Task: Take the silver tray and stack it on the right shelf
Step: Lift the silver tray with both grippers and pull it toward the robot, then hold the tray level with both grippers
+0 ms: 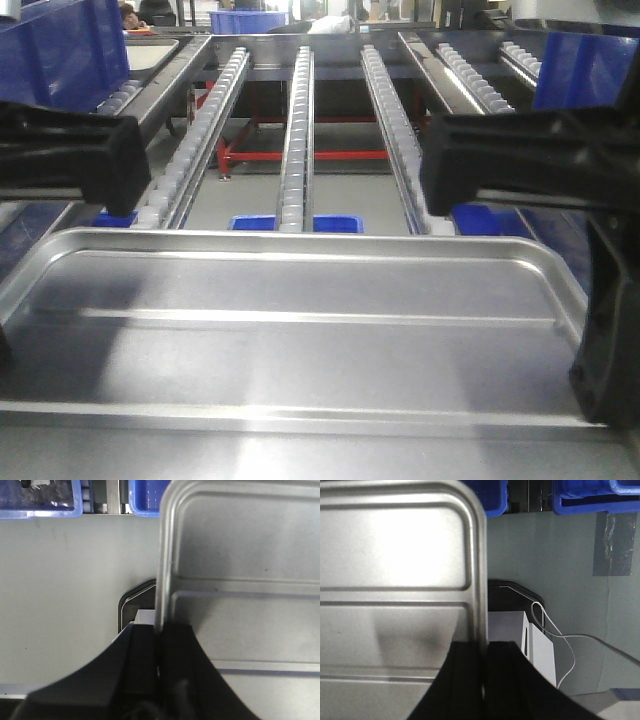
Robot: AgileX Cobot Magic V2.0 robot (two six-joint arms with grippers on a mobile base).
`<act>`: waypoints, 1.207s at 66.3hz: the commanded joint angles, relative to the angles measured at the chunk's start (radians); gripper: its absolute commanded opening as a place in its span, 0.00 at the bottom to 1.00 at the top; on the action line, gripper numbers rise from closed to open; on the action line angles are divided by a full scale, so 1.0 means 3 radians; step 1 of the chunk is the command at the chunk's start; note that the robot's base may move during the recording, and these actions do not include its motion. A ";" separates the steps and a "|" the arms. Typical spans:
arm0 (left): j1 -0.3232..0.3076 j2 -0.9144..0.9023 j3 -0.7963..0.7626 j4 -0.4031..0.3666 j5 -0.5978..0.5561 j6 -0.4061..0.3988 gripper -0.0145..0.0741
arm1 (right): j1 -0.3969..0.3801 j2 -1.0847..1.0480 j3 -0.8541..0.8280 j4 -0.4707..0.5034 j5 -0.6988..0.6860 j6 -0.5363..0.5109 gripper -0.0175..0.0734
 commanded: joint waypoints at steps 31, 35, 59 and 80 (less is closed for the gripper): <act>-0.0039 -0.0095 -0.0070 -0.0045 -0.0217 0.0002 0.05 | 0.0003 -0.0094 -0.0086 -0.0124 -0.0077 -0.0001 0.26; -0.0039 -0.0095 -0.0070 -0.0045 -0.0217 0.0002 0.05 | 0.0003 -0.0094 -0.0086 -0.0124 -0.0077 -0.0001 0.26; -0.0039 -0.0095 -0.0070 -0.0025 -0.0180 0.0002 0.05 | 0.0003 -0.0094 -0.0086 -0.0124 -0.0077 -0.0001 0.26; -0.0039 -0.0095 -0.0070 -0.0025 -0.0180 0.0002 0.05 | 0.0003 -0.0094 -0.0086 -0.0124 -0.0077 -0.0001 0.26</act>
